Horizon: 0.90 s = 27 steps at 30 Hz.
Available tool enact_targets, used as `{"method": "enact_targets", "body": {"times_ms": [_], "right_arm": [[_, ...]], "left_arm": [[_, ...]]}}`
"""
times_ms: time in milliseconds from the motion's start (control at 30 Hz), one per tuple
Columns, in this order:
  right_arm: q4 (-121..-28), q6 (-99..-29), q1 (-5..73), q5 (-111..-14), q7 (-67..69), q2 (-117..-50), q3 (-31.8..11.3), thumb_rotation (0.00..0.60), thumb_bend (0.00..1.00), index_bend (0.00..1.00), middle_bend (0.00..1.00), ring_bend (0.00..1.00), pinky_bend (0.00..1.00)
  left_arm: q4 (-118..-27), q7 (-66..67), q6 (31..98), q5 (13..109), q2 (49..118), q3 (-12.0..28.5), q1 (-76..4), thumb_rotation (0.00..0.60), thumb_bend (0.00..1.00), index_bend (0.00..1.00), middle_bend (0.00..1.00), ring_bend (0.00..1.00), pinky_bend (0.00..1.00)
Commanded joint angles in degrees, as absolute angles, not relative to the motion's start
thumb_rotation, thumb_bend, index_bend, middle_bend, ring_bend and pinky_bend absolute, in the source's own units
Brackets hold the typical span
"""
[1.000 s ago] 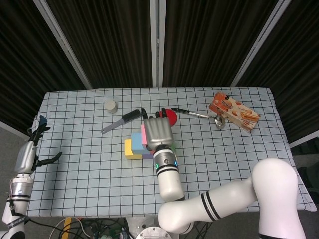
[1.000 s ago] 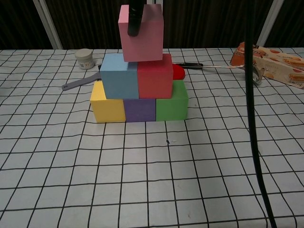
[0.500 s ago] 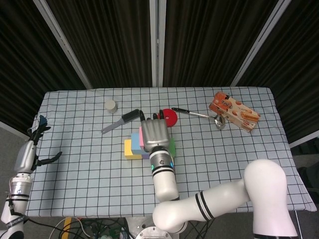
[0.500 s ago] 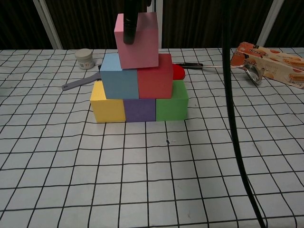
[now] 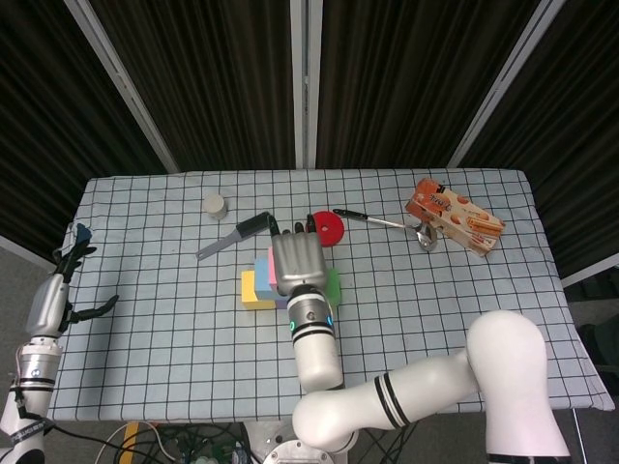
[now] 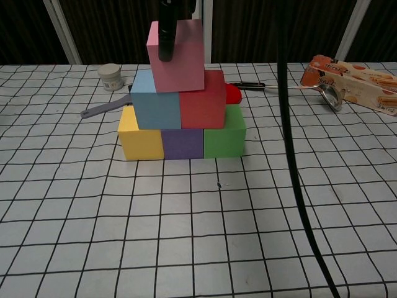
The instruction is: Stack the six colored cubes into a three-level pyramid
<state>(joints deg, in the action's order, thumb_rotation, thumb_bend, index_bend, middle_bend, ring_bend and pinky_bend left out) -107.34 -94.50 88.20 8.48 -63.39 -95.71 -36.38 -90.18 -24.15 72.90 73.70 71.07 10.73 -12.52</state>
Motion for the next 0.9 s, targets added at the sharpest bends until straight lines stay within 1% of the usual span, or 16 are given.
{"method": "enact_targets", "body": {"times_ms": [33, 900], "right_arm": [[-107.14, -94.58, 88.1, 8.23, -63.64, -96.01, -36.74, 0.6, 0.21, 0.0, 0.57, 0.16, 0.0], [-105.04, -95.88, 87.13, 6.49, -65.94, -99.11, -38.9, 0.6, 0.22, 0.0, 0.57, 0.17, 0.0]], "left_arm": [[-90.12, -24.23, 72.91, 73.74, 71.09, 10.72, -12.51, 0.6, 0.16, 0.07, 0.13, 0.07, 0.18], [-89.47, -25.43, 72.31, 74.32, 70.74, 10.28, -12.65, 0.6, 0.16, 0.07, 0.13, 0.06, 0.18]]}}
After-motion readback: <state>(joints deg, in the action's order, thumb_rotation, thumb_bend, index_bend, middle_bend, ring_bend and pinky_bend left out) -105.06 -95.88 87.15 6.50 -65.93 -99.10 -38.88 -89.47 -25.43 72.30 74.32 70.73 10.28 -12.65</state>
